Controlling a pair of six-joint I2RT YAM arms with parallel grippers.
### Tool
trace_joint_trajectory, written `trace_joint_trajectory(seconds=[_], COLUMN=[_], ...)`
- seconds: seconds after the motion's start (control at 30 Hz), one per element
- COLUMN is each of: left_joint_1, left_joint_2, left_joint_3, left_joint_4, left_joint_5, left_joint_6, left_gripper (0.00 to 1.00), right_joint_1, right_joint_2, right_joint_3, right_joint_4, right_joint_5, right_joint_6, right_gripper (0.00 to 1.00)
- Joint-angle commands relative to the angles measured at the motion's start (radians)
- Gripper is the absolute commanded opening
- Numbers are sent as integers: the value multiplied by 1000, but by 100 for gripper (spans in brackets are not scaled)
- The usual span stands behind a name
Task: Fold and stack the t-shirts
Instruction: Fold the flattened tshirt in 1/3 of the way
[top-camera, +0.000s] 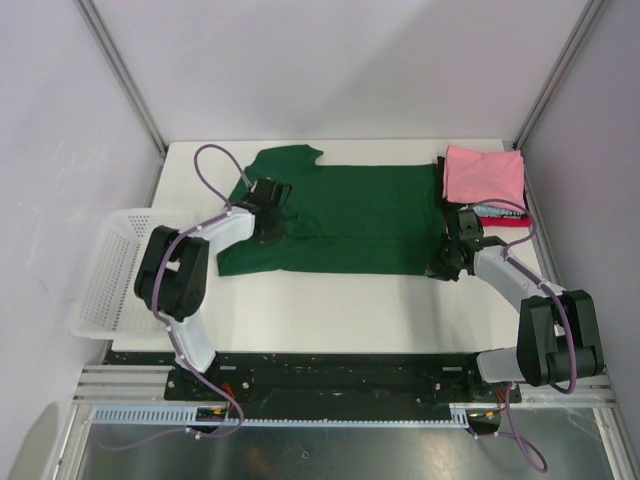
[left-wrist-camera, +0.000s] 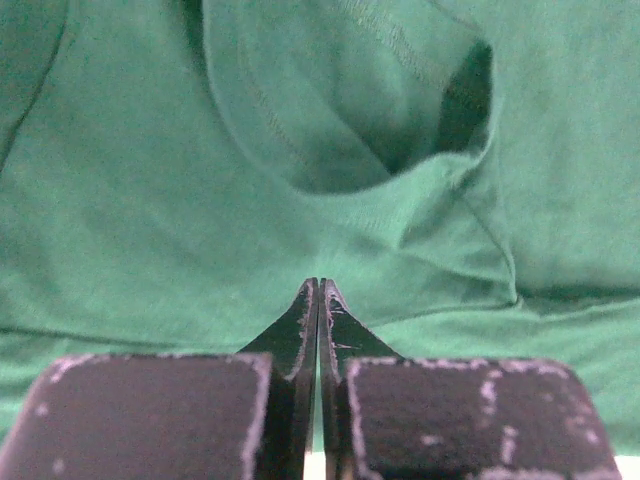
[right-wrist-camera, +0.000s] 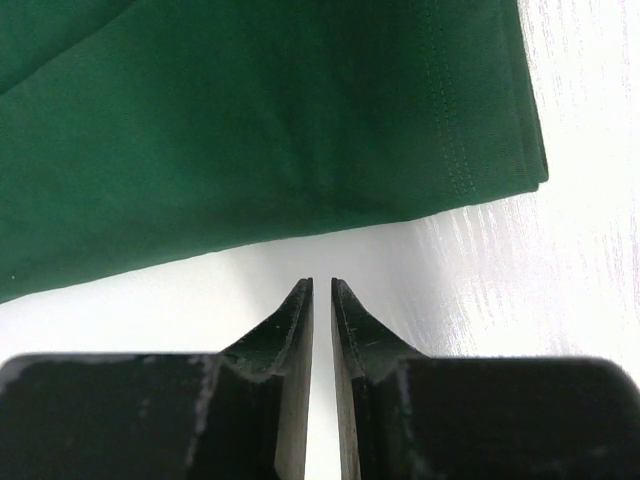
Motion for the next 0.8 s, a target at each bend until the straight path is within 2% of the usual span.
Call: trace_joint_trajectory(seconds=[0.0, 0.17, 0.23, 0.5, 0.6, 0.77], left_joint_1=[7, 17, 19, 21, 21, 20], left_joint_2=[76, 181, 217, 367, 376, 300], left_joint_3=[112, 240, 293, 493, 520, 492], left_joint_4=[28, 29, 29, 28, 28, 33], left_joint_5=[-34, -6, 8, 190, 226, 213], left_joint_6=[-14, 8, 21, 92, 106, 121], left_gripper=[0, 3, 7, 39, 46, 51], right_joint_1=[5, 1, -2, -8, -10, -11], right_joint_2=[2, 4, 3, 0, -3, -13], right_joint_3=[38, 38, 38, 38, 38, 38], right_joint_4=[19, 21, 20, 17, 14, 18], right_joint_5=[21, 17, 17, 14, 14, 15], right_joint_6=[-5, -8, -11, -16, -19, -19], right_gripper=[17, 17, 17, 17, 17, 17])
